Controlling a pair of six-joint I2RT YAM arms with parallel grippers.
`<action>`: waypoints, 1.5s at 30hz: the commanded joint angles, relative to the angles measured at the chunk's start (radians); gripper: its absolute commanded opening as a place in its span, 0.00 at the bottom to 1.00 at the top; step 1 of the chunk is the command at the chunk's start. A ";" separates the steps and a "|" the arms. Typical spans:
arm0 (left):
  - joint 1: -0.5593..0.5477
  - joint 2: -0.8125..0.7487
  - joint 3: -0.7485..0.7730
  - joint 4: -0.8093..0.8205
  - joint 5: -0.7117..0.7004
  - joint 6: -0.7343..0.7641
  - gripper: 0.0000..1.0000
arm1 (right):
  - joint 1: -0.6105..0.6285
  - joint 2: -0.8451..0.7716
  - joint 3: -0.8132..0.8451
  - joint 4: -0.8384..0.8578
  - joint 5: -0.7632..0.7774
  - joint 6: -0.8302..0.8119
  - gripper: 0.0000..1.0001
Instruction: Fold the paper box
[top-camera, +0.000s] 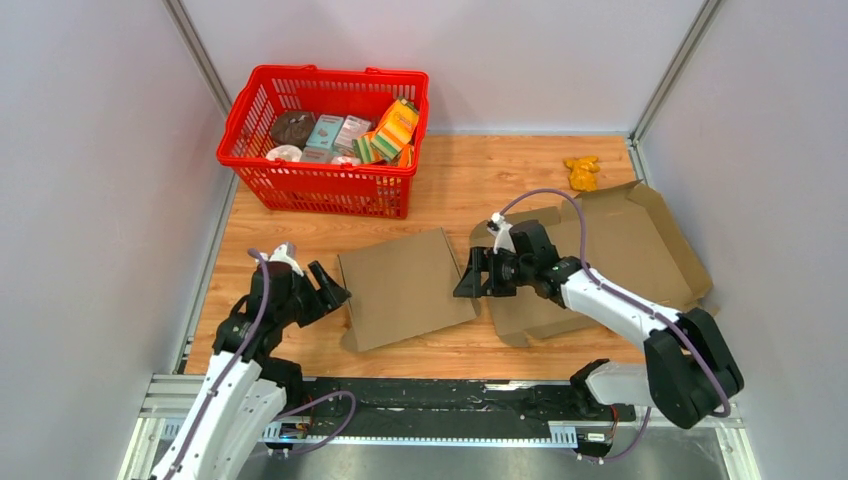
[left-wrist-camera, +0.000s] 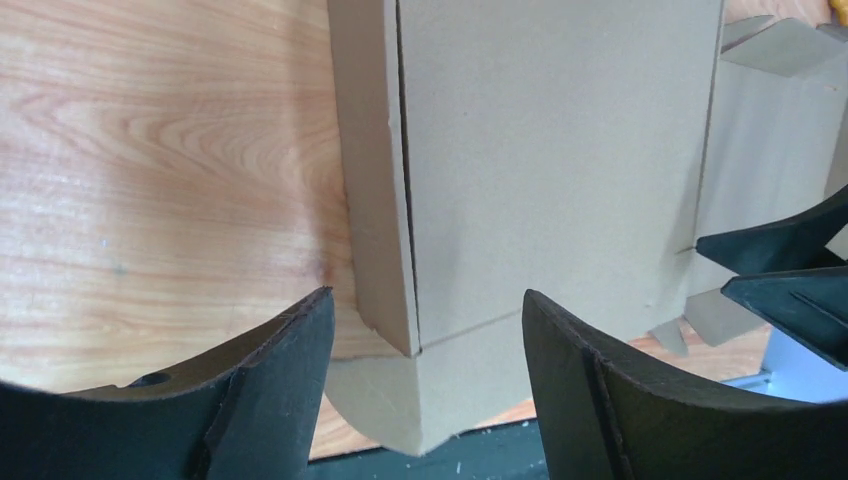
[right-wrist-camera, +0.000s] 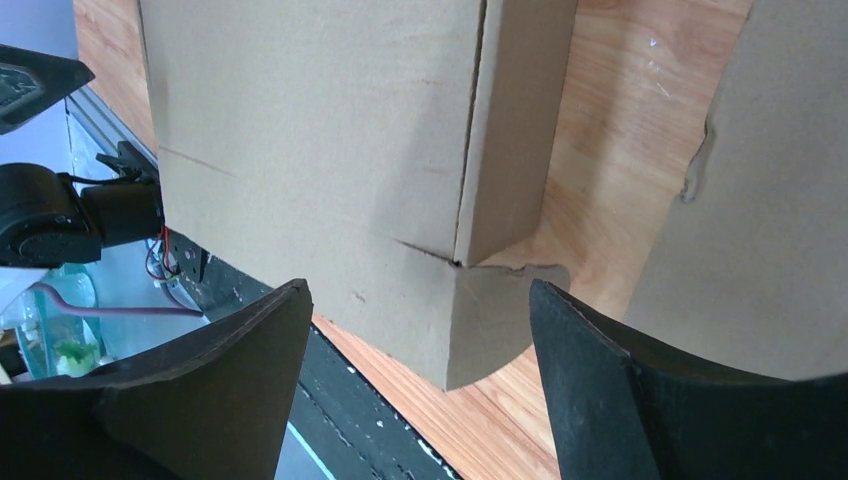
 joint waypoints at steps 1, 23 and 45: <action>-0.004 -0.053 0.040 -0.192 -0.013 -0.070 0.77 | 0.004 -0.062 -0.019 -0.050 0.006 -0.057 0.83; -0.071 0.082 -0.056 -0.010 0.340 -0.143 0.77 | 0.075 0.038 0.015 -0.012 -0.169 0.043 0.83; -0.105 -0.004 -0.081 -0.038 0.167 -0.157 0.72 | 0.085 0.001 0.022 -0.073 -0.018 -0.012 0.82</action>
